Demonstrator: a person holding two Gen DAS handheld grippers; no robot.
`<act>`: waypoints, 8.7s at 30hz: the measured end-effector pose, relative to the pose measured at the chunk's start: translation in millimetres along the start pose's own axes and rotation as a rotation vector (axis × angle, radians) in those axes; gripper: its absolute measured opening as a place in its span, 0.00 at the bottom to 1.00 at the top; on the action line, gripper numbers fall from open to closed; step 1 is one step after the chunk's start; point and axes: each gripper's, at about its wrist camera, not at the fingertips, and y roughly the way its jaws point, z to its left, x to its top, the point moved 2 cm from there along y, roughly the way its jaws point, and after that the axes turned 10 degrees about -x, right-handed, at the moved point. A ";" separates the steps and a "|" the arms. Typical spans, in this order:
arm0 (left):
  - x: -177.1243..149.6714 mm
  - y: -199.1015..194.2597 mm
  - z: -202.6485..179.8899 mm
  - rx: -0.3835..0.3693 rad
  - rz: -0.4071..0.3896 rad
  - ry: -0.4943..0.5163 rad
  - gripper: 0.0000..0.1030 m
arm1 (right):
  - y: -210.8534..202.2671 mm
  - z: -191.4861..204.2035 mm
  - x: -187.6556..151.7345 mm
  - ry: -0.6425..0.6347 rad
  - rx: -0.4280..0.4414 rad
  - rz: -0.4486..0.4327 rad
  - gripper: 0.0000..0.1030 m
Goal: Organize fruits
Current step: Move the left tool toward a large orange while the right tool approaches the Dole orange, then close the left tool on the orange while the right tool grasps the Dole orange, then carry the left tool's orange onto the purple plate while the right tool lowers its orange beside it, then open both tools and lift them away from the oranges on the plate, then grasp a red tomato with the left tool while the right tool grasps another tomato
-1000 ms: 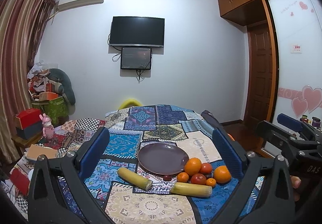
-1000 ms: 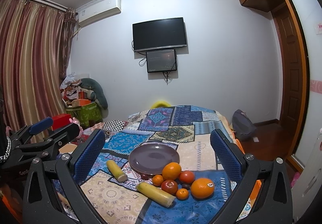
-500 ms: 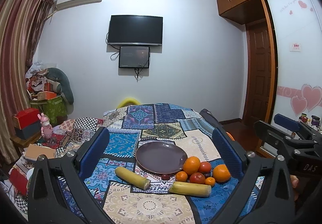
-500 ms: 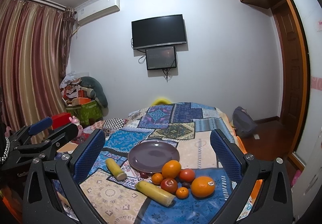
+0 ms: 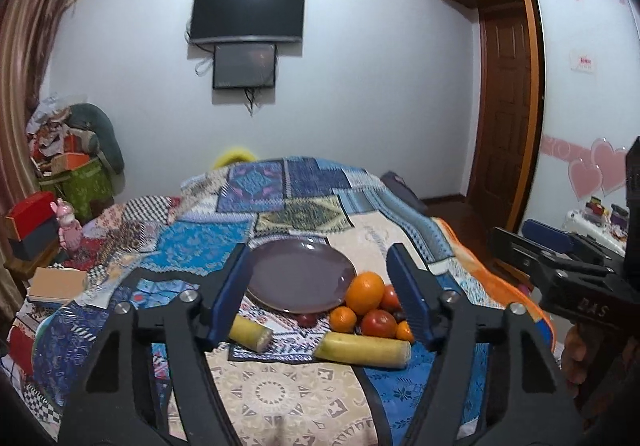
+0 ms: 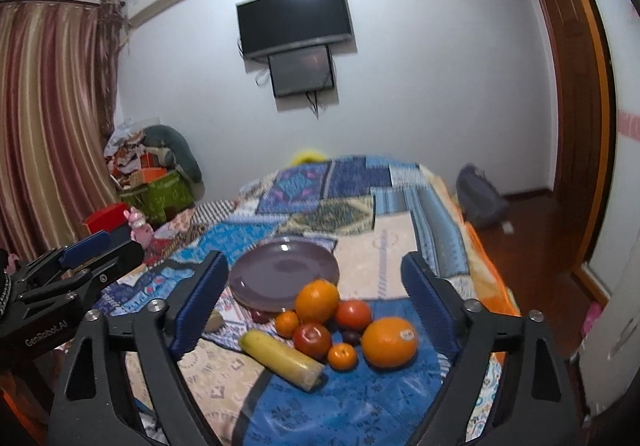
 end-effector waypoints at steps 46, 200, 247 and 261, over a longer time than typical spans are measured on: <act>-60.0 236.2 -12.2 -0.178 0.518 -0.033 0.57 | 111.0 -63.0 -61.6 0.026 0.004 0.410 0.65; 7.2 170.6 98.9 -0.026 0.365 -0.092 0.66 | 150.3 33.0 18.9 -0.266 0.101 0.327 0.78; -62.3 210.9 51.7 -0.147 0.526 -0.181 0.72 | 173.0 -13.0 -53.7 -0.105 0.146 0.551 0.45; -61.5 218.8 3.5 -0.251 0.569 -0.131 0.60 | 119.3 -56.1 -24.5 -0.052 0.087 0.463 0.45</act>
